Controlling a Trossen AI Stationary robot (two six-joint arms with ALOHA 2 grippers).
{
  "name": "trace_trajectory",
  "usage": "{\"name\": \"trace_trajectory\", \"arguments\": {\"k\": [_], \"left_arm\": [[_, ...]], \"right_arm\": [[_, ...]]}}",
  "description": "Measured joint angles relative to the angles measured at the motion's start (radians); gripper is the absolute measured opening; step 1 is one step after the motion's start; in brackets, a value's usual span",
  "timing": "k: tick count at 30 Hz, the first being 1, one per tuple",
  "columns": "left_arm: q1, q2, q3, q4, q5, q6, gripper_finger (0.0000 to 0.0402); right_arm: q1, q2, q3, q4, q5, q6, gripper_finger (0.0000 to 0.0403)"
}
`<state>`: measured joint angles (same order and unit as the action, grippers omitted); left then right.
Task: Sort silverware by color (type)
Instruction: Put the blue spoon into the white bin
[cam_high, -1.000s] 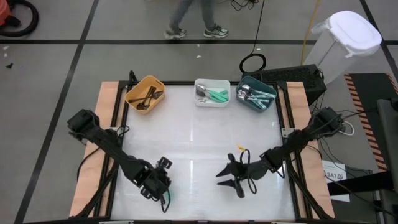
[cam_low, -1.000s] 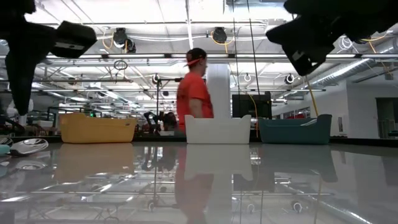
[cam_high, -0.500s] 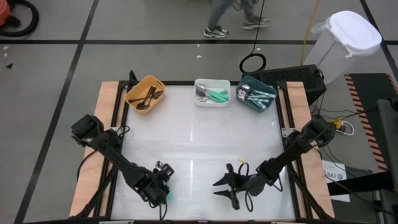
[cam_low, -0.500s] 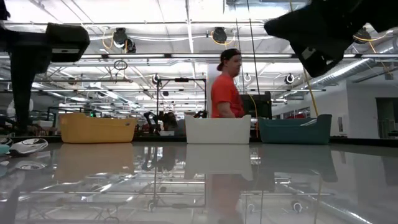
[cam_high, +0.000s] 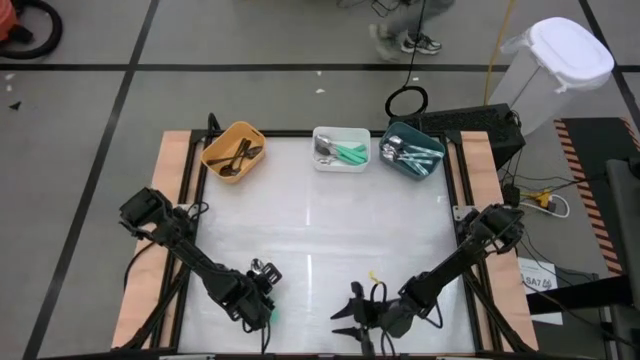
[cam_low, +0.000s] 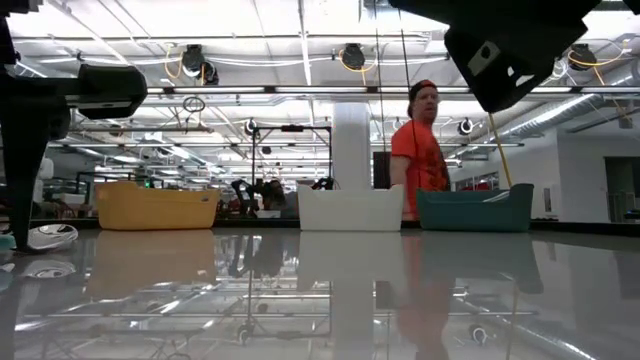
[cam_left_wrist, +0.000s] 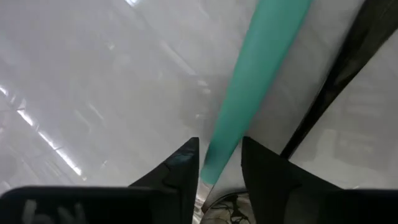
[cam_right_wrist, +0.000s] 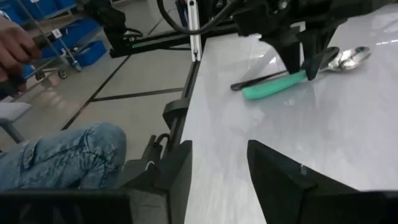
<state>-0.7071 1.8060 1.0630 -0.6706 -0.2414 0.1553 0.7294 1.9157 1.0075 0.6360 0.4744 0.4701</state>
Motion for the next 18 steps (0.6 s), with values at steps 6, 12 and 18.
{"name": "trace_trajectory", "arguments": {"k": [6, 12, 18], "left_arm": [[0.044, 0.000, -0.001, 0.001, 0.047, 0.069, 0.0090], [0.088, 0.000, -0.002, 0.016, 0.074, 0.134, 0.0058], [0.123, 0.001, -0.002, 0.037, 0.061, 0.155, 0.0041]], "right_arm": [[0.006, 0.059, 0.052, -0.003, 0.001, 0.014, 0.0148], [0.006, 0.068, 0.081, -0.026, 0.001, 0.003, 0.0148], [0.006, 0.067, 0.095, -0.055, -0.001, -0.055, 0.0148]]}}
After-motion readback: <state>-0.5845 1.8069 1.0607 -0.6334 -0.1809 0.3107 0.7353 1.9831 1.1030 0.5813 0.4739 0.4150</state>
